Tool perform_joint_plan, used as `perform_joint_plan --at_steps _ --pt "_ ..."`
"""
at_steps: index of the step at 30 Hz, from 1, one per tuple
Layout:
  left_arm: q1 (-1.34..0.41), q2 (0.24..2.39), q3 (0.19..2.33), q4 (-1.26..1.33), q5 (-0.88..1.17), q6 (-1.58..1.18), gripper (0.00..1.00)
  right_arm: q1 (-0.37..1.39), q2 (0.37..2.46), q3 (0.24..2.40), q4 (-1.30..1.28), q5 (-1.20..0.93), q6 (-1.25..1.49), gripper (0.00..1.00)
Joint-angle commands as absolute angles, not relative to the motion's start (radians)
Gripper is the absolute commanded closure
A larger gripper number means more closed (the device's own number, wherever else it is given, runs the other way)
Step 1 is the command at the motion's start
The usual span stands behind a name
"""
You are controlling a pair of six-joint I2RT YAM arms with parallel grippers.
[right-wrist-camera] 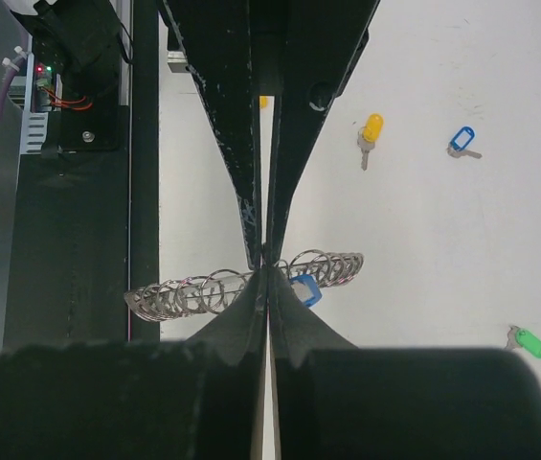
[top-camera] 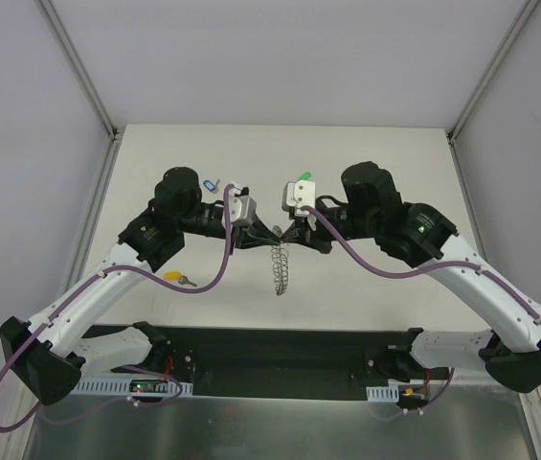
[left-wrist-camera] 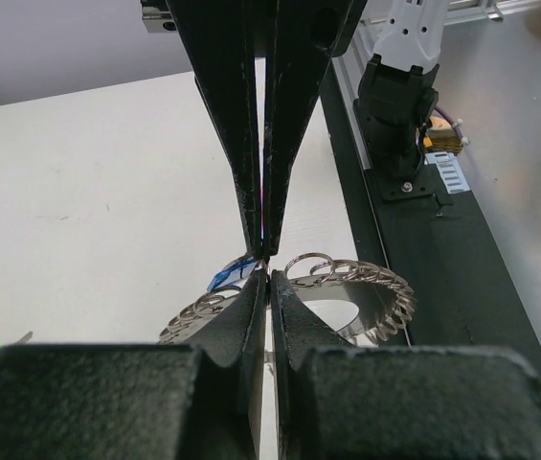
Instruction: Put the keys on the keyring
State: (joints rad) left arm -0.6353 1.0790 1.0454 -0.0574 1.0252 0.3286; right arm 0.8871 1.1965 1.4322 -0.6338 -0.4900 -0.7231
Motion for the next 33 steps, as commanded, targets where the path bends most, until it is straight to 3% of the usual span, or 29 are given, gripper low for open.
perform_joint_plan --at_steps 1,10,33 --pt "-0.638 1.074 1.069 0.02 1.083 0.333 1.0 0.885 1.198 1.473 -0.598 -0.566 -0.739 0.99" --pt "-0.621 1.045 1.037 0.02 1.052 0.354 1.0 0.854 1.166 1.459 -0.641 -0.469 -0.738 0.99" --pt "-0.617 1.042 1.048 0.02 1.081 0.37 1.0 0.844 1.173 1.497 -0.709 -0.552 -0.765 0.99"
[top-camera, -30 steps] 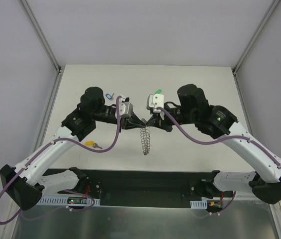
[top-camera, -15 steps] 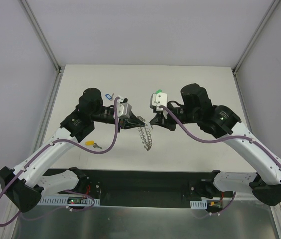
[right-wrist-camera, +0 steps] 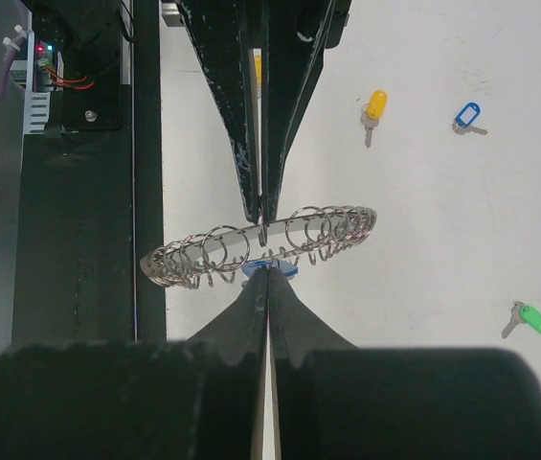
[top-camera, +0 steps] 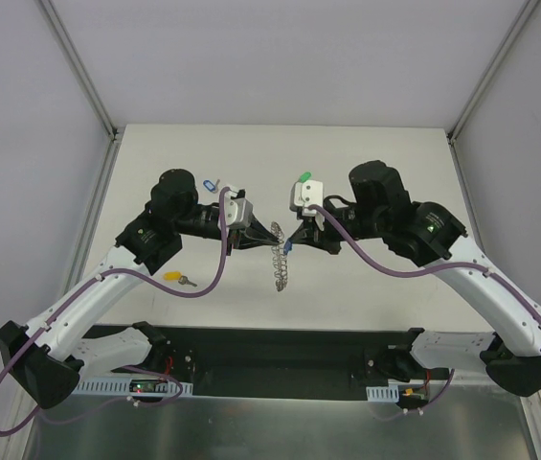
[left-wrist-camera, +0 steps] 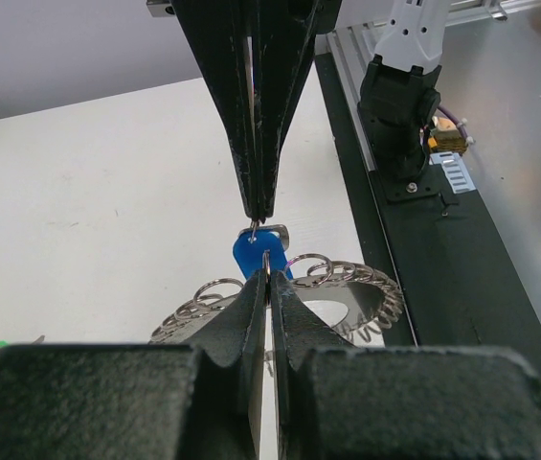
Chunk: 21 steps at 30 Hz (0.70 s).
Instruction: Put the keys on the keyring
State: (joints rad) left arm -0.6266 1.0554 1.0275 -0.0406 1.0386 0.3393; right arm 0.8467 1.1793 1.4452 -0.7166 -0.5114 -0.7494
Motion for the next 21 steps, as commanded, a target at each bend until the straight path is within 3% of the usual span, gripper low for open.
perform_joint_plan --at_steps 1,21 --pt "-0.618 1.042 1.049 0.02 1.083 0.37 1.0 0.842 1.175 1.5 -0.706 -0.554 -0.765 0.99" --pt "-0.617 1.042 1.054 0.02 1.065 0.38 1.0 0.844 1.2 1.506 -0.709 -0.588 -0.749 0.99"
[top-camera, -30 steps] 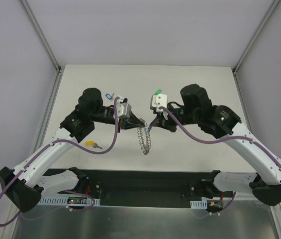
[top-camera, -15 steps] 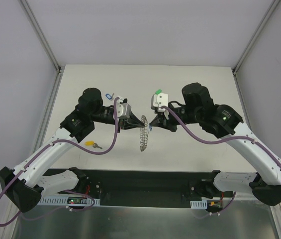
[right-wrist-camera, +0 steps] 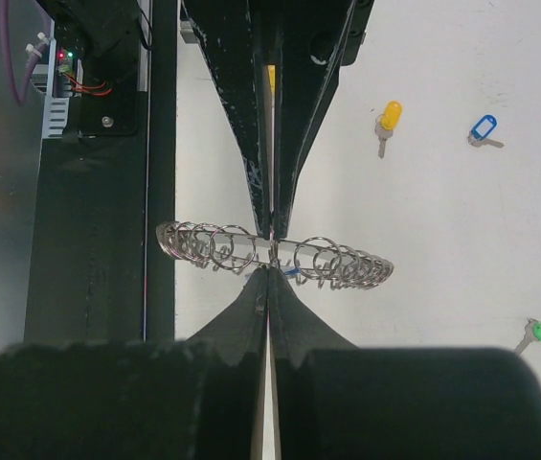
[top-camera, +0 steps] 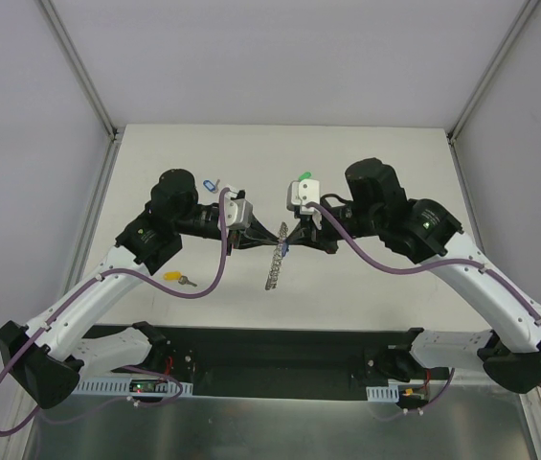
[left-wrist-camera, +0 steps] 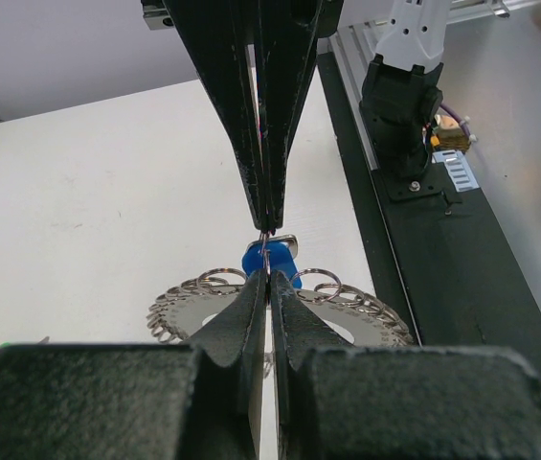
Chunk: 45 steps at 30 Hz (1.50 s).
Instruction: Put the keys on the keyring
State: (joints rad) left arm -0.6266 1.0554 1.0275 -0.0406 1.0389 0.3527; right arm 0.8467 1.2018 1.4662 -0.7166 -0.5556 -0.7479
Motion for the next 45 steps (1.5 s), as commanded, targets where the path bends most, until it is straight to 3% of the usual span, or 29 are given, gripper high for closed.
perform_joint_plan --at_steps 1,15,23,37,45 --pt "-0.618 1.04 1.052 0.02 1.059 0.382 1.0 0.844 1.2 1.505 -0.707 -0.581 -0.747 0.99" --pt "-0.601 0.947 0.812 0.02 0.664 0.451 1.0 0.756 1.262 1.273 -0.814 -0.255 -0.637 0.99" --pt "-0.574 0.853 0.664 0.049 0.526 0.465 1.0 0.718 1.46 1.21 -0.952 -0.016 -0.672 0.99" --pt "-0.569 0.644 0.565 0.031 0.406 0.506 1.0 0.739 1.949 1.508 -0.913 -0.021 -0.672 0.99" --pt "-0.569 0.641 0.566 0.031 0.425 0.506 1.0 0.761 2.054 1.6 -0.874 -0.049 -0.672 0.99"
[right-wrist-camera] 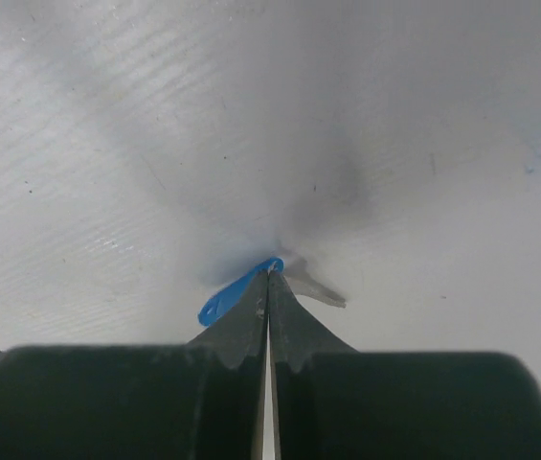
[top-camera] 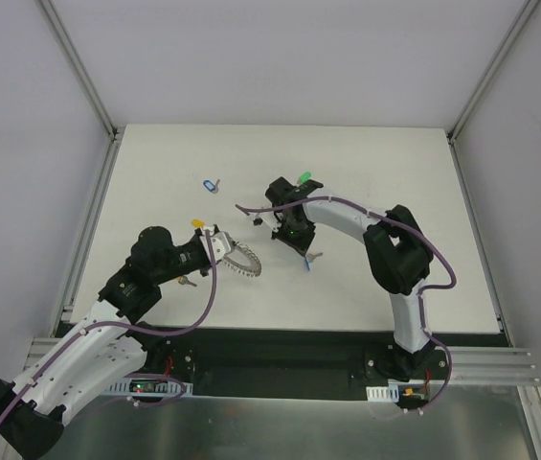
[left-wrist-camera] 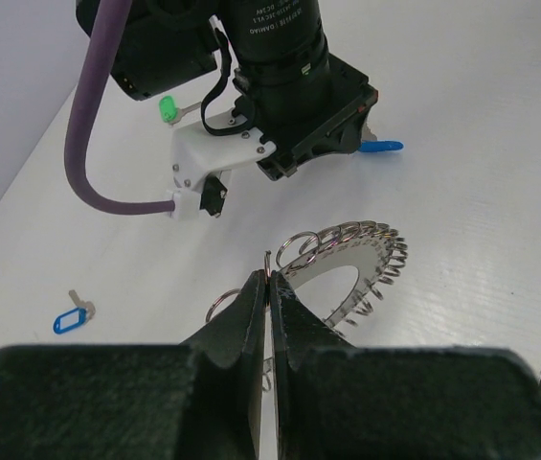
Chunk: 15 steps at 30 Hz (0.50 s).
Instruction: Put the keys on the keyring
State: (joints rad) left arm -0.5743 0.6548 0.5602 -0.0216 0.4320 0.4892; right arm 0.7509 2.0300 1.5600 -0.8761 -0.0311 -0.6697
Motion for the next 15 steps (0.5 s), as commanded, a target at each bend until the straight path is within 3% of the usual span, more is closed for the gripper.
perform_joint_plan --at_steps 1,15 --pt "-0.569 0.641 0.566 0.031 0.426 0.506 1.0 0.764 2.059 1.6 -0.871 -0.048 -0.672 0.99" --pt "-0.569 0.657 0.572 0.031 0.448 0.495 1.0 0.775 2.074 1.591 -0.785 -0.055 -0.67 0.92"
